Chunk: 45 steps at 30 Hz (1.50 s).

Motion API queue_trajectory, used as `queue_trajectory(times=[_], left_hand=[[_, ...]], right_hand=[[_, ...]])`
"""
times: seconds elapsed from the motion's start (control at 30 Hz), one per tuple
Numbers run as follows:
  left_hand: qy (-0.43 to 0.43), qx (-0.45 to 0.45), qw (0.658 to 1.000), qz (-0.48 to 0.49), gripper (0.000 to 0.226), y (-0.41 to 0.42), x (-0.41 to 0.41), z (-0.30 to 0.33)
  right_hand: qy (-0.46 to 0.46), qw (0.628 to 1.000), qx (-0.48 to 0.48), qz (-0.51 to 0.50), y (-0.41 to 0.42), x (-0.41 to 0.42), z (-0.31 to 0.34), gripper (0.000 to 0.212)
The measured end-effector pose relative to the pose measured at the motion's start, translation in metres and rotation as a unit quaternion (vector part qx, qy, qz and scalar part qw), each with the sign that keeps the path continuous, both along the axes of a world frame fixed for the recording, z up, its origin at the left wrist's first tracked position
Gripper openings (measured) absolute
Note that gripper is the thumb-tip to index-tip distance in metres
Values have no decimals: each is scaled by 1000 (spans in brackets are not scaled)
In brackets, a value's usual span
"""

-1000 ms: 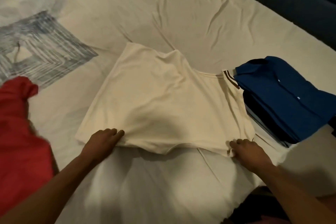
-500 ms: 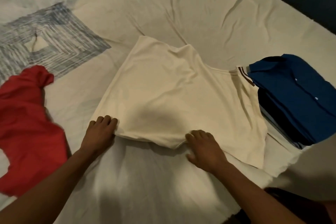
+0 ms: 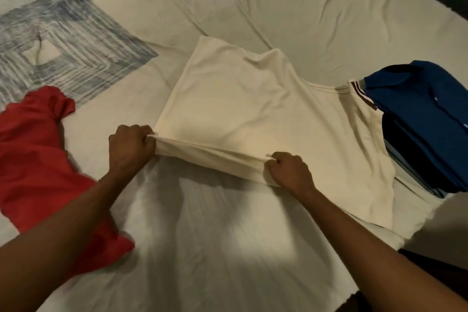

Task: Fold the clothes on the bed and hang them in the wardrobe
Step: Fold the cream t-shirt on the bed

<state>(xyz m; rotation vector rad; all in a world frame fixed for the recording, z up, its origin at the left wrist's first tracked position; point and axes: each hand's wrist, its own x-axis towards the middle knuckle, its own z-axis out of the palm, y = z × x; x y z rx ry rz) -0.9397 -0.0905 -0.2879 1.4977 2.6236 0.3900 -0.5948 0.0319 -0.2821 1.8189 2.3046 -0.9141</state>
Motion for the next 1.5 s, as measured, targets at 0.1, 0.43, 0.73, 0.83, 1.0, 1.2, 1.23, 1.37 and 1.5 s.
queue_trajectory(times=[0.1, 0.43, 0.73, 0.83, 1.0, 1.2, 1.23, 1.37, 1.5], left_hand=[[-121, 34, 989, 76, 39, 50, -9, 8], [-107, 20, 987, 116, 22, 67, -9, -51], [13, 9, 999, 35, 22, 76, -15, -59], [34, -8, 999, 41, 26, 79, -13, -68], [106, 37, 993, 27, 34, 69, 5, -57], [124, 71, 931, -336, 39, 53, 130, -51], [106, 53, 922, -370, 41, 54, 153, -53], [38, -37, 920, -389, 50, 68, 237, -59], [-4, -117, 936, -332, 63, 81, 277, -63]], right_hand=[[103, 990, -28, -92, 41, -4, -2, 23], [54, 986, 22, -159, 44, -5, -54, 32], [-87, 980, 179, -13, 63, -8, -57, 35], [-93, 977, 194, 3, 67, -3, -63, 43], [-71, 980, 188, 14, 48, 26, -62, 58], [-92, 966, 237, 45, 21, 74, -63, 35], [-95, 965, 241, 47, 18, 78, -61, 30], [-134, 960, 239, 61, 7, 116, -56, 30], [-167, 968, 176, 71, 5, 159, -40, 26]])
